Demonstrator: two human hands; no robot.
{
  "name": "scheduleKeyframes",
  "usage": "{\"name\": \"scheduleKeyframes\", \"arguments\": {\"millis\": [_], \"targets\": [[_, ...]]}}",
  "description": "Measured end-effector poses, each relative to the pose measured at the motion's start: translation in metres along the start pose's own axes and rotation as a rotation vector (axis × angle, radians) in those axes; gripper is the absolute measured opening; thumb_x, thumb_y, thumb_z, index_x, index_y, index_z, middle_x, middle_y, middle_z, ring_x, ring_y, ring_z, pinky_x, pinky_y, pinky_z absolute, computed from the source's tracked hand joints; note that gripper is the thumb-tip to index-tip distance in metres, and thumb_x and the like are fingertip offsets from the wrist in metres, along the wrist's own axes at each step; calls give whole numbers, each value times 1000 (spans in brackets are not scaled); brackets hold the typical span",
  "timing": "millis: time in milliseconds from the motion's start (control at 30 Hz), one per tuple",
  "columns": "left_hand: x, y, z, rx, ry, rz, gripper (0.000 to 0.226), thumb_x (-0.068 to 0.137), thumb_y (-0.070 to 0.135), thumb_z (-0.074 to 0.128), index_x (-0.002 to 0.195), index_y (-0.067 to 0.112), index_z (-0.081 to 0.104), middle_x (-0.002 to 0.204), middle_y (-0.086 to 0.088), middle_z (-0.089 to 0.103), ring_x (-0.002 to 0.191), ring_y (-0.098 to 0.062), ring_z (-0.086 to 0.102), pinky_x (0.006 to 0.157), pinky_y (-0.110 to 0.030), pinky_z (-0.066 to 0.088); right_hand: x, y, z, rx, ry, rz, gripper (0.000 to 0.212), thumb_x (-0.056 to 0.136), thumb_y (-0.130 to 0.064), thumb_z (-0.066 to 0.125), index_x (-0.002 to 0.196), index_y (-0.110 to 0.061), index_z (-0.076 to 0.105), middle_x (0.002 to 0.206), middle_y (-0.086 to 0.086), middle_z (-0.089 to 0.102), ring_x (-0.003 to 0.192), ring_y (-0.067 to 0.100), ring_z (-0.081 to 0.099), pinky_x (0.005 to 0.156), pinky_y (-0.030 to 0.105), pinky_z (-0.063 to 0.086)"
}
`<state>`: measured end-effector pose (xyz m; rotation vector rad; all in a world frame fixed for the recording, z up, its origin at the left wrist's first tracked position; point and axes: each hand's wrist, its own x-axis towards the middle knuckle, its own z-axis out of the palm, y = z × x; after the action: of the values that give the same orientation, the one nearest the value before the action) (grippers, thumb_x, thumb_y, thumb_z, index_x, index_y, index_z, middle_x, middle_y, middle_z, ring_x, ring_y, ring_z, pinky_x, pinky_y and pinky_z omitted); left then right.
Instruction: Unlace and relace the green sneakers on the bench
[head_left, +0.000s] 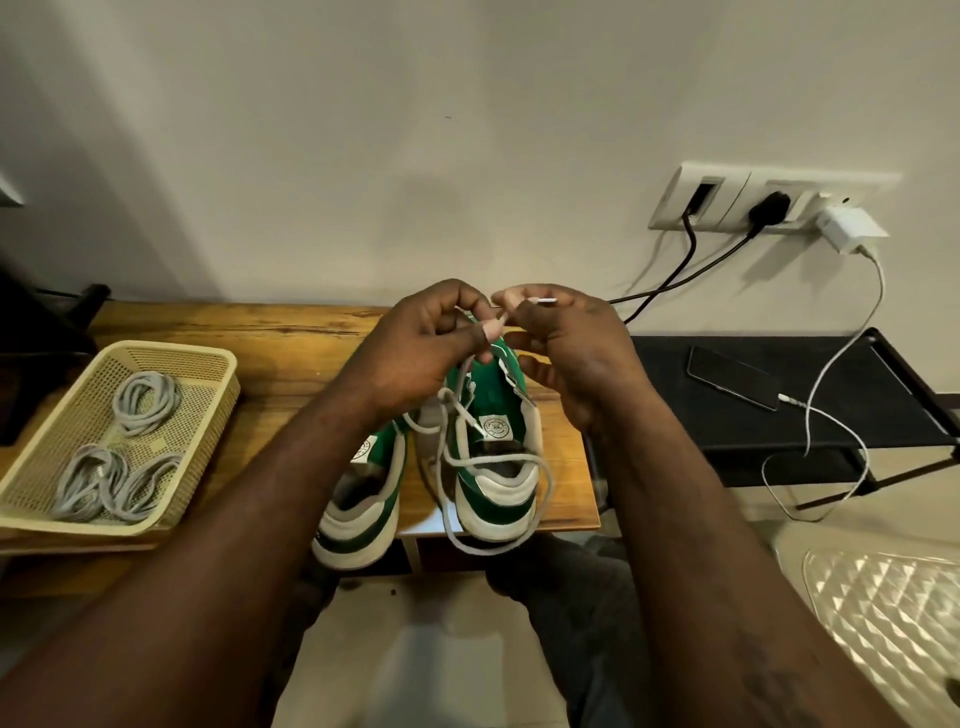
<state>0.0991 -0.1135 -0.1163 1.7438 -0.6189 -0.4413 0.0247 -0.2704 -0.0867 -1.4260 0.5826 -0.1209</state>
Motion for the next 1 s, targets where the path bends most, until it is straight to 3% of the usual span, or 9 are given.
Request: {"name": "scheduleKeyframes", "arguments": {"millis": [67,167,233,367,467,633,800,933,1000], "targets": [[0,-4,-3,98,-47,-70,5,98,24,72,100,27,69,84,0,72,81,-26,70,76,-42,56,2,-2,-1,126,87,-23,20,104,-25,64,108,-11,78,98,1,80,81,13,69,59,20,52],[0,-22,-12,739,-141,-210,11,92,25,73,84,32,69,83,6,69,85,-23,69,69,-34,51,7,-1,-6,287,173,25,28,109,-33,54,108,-13,73,97,0,81,86,16,77,70,28,58],[-2,-23,-15,938,-136,-291,9,91,28,72,82,27,72,82,4,70,83,-22,67,64,-29,45,9,1,-8,316,168,67,29,111,-33,50,107,-12,70,88,-1,80,81,17,78,74,33,59],[-2,-4,-26,347,-163,-270,24,96,34,74,82,16,79,65,-3,71,54,-14,62,57,-27,44,15,7,-9,13,217,-35,30,109,-37,55,102,-16,75,65,-6,56,57,7,48,56,25,40],[-5,7,-26,-97,-165,-237,28,96,35,70,95,10,81,60,-12,64,47,-17,52,52,-25,40,17,8,-5,-138,241,-100,29,106,-38,61,96,-18,79,64,-7,56,59,4,48,59,25,38],[-5,4,-17,111,-46,-141,17,98,25,71,90,14,82,86,-3,79,79,-17,73,77,-34,56,13,9,-5,-257,233,-98,29,102,-43,64,93,-22,82,64,-14,60,63,6,49,59,26,37],[-7,7,-10,91,-41,-144,13,94,25,76,92,13,79,79,-7,77,67,-26,72,69,-41,59,7,7,-3,-344,135,-97,29,104,-40,62,92,-20,80,71,-10,72,66,3,60,64,28,41],[-6,10,-5,-153,-4,-180,13,92,15,77,102,6,77,87,-12,78,65,-24,71,62,-35,60,5,3,0,-406,72,-43,29,107,-29,57,85,-15,72,74,-4,68,56,5,54,55,25,41],[-3,4,-5,27,89,-141,10,89,16,81,98,14,80,84,-6,79,68,-19,74,66,-36,62,3,2,1,-535,-11,-1,25,104,-17,56,84,-13,70,68,-5,66,56,9,57,53,26,44]]}}
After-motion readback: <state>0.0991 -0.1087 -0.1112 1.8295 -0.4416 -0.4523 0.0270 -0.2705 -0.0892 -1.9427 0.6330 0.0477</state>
